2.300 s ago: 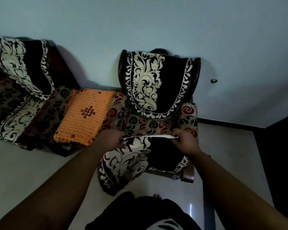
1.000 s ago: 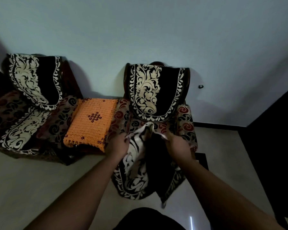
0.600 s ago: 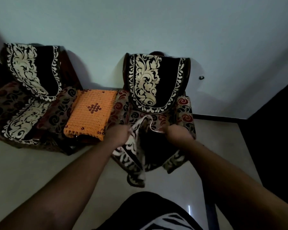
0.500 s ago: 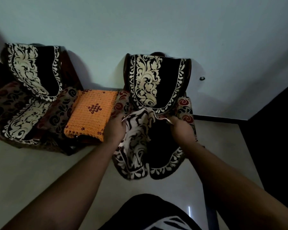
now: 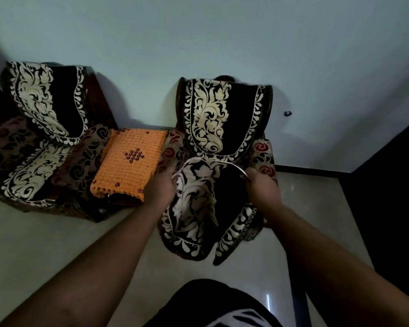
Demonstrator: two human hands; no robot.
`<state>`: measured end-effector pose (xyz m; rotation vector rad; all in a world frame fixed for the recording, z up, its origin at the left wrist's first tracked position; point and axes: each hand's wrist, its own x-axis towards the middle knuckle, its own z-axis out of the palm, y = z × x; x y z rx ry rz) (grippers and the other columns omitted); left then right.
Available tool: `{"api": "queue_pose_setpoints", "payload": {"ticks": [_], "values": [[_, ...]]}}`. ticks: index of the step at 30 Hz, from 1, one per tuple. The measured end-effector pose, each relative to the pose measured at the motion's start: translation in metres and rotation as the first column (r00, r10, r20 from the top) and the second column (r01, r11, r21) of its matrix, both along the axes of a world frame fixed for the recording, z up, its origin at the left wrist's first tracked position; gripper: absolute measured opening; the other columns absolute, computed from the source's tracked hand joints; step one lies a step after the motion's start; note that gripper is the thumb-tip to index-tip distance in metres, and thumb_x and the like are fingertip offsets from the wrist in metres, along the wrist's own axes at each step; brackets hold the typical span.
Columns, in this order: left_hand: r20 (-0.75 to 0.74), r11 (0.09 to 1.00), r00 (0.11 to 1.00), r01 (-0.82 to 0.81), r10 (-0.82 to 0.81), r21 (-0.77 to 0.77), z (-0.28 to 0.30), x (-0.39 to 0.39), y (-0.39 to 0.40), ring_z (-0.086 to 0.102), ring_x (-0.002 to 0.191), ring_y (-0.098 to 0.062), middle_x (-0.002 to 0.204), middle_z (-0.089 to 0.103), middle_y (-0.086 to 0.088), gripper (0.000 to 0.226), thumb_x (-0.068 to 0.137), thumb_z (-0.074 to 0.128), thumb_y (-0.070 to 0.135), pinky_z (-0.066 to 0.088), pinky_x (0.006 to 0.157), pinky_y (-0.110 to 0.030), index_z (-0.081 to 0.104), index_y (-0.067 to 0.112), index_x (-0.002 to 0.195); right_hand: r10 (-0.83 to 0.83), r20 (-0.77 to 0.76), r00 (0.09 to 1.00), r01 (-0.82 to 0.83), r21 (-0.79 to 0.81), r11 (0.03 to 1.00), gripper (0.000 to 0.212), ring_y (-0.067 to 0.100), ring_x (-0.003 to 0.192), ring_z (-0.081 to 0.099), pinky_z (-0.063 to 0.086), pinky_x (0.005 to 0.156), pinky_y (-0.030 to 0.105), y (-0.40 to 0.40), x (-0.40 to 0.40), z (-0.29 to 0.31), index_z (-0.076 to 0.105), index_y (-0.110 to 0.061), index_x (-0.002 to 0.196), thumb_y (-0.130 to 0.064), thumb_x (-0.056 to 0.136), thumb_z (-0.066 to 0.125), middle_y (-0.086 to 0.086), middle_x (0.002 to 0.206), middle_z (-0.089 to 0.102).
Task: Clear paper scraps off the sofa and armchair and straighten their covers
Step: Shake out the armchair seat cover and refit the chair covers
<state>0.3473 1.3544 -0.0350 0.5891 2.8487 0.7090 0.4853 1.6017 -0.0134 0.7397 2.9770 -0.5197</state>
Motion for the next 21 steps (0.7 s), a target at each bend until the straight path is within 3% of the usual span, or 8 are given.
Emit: {"api": "queue_pose_setpoints", "payload": {"ticks": [3, 6, 8, 10, 13, 16, 20, 21], "values": [[0.137, 0.964, 0.969, 0.223, -0.204, -0.142, -0.002, 0.007, 0.001, 0.063, 0.078, -0.022, 0.095, 0.07, -0.001, 0.026, 0.102, 0.05, 0.028, 0.04, 0.057, -0.028, 0.063, 0.031, 0.124, 0.113, 0.204, 0.972, -0.096, -0.088, 0.991, 0.013, 0.021, 0.081, 0.064, 0.059, 0.078, 0.043, -0.006, 0.002, 0.001, 0.057, -0.027, 0.096, -0.03, 0.101, 0.045, 0.002, 0.091, 0.065], [0.05, 0.999, 0.998, -0.044, 0.044, 0.014, -0.001, -0.004, 0.003, 0.053, 0.056, -0.018, 0.073, 0.061, 0.001, 0.019, 0.102, 0.049, 0.023, 0.03, 0.046, -0.025, 0.062, 0.035, 0.11, -0.023, -0.02, 1.0, 0.023, -0.037, 0.999, 0.017, 0.018, 0.073, 0.064, 0.059, 0.068, 0.04, -0.003, -0.003, -0.001, 0.058, -0.029, 0.105, -0.031, 0.101, 0.042, -0.001, 0.086, 0.065], [0.15, 0.997, 0.985, 0.082, -0.079, -0.014, -0.005, -0.005, 0.001, 0.059, 0.064, -0.02, 0.088, 0.069, -0.006, 0.015, 0.103, 0.048, 0.025, 0.04, 0.051, -0.027, 0.062, 0.033, 0.104, 0.103, 0.109, 0.989, -0.096, -0.065, 0.993, 0.021, 0.021, 0.085, 0.066, 0.058, 0.079, 0.042, -0.004, -0.003, -0.003, 0.062, -0.028, 0.111, -0.033, 0.102, 0.044, 0.002, 0.095, 0.067], [0.194, 0.971, 0.96, 0.22, -0.2, -0.091, -0.008, -0.004, -0.001, 0.062, 0.077, -0.019, 0.107, 0.072, -0.004, 0.022, 0.103, 0.048, 0.029, 0.048, 0.06, -0.029, 0.067, 0.029, 0.115, 0.128, 0.25, 0.96, -0.099, -0.127, 0.987, 0.022, 0.023, 0.095, 0.066, 0.057, 0.086, 0.043, -0.008, -0.001, -0.001, 0.063, -0.028, 0.111, -0.032, 0.1, 0.045, 0.002, 0.103, 0.067], [0.011, 0.998, 0.998, 0.064, -0.064, -0.019, -0.011, -0.017, -0.003, 0.061, 0.082, -0.023, 0.11, 0.07, -0.005, 0.028, 0.104, 0.046, 0.032, 0.05, 0.066, -0.031, 0.062, 0.025, 0.126, -0.06, 0.037, 0.997, 0.062, -0.058, 0.996, 0.02, 0.02, 0.079, 0.064, 0.057, 0.075, 0.039, 0.0, -0.003, -0.003, 0.061, -0.027, 0.103, -0.026, 0.098, 0.042, 0.0, 0.089, 0.065], [0.155, 0.963, 0.967, 0.224, -0.201, -0.148, -0.006, -0.016, -0.008, 0.063, 0.089, -0.027, 0.111, 0.069, -0.008, 0.029, 0.103, 0.048, 0.031, 0.047, 0.068, -0.032, 0.064, 0.021, 0.124, -0.002, 0.187, 0.982, 0.024, -0.116, 0.993, 0.018, 0.019, 0.082, 0.063, 0.058, 0.079, 0.041, 0.003, -0.004, -0.003, 0.063, -0.024, 0.103, -0.03, 0.098, 0.047, -0.001, 0.088, 0.063], [-0.034, 0.988, 0.992, 0.117, -0.121, -0.101, -0.001, -0.027, -0.01, 0.062, 0.078, -0.026, 0.1, 0.07, -0.008, 0.025, 0.103, 0.046, 0.035, 0.053, 0.064, -0.035, 0.062, 0.027, 0.121, -0.095, 0.062, 0.994, 0.098, -0.051, 0.994, 0.015, 0.02, 0.077, 0.064, 0.057, 0.069, 0.036, -0.002, -0.008, 0.003, 0.057, -0.029, 0.1, -0.024, 0.098, 0.043, -0.003, 0.085, 0.062], [-0.005, 0.967, 0.98, 0.194, -0.198, -0.165, 0.001, -0.024, -0.009, 0.062, 0.081, -0.026, 0.101, 0.069, -0.006, 0.025, 0.103, 0.046, 0.038, 0.051, 0.065, -0.033, 0.062, 0.026, 0.118, -0.063, 0.074, 0.995, 0.067, -0.05, 0.997, 0.015, 0.02, 0.079, 0.064, 0.058, 0.071, 0.038, -0.004, -0.009, 0.006, 0.058, -0.03, 0.102, -0.027, 0.099, 0.044, -0.002, 0.087, 0.062]]}}
